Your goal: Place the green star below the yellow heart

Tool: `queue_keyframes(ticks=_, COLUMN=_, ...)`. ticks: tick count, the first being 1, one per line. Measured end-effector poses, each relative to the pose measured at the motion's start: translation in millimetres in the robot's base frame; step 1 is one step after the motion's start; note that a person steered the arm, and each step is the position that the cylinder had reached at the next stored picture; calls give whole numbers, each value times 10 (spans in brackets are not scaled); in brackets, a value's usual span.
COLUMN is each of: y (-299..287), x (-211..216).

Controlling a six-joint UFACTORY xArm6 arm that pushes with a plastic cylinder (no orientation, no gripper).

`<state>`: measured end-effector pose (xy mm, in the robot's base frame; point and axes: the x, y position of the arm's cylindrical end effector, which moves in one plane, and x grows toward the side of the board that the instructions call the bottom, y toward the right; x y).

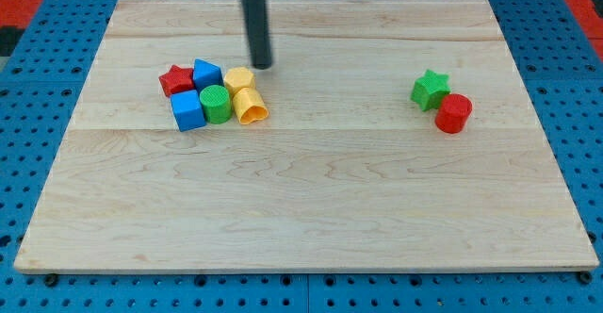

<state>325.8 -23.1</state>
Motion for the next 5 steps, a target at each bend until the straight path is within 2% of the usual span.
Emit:
queue_keyframes(ticks=2, y=1809, x=-5)
queue_keyframes(ticks=3, y=2306, x=92)
queue_keyframes(ticks=4, y=2182, x=397)
queue_keyframes(ticks=5, y=1729, x=583)
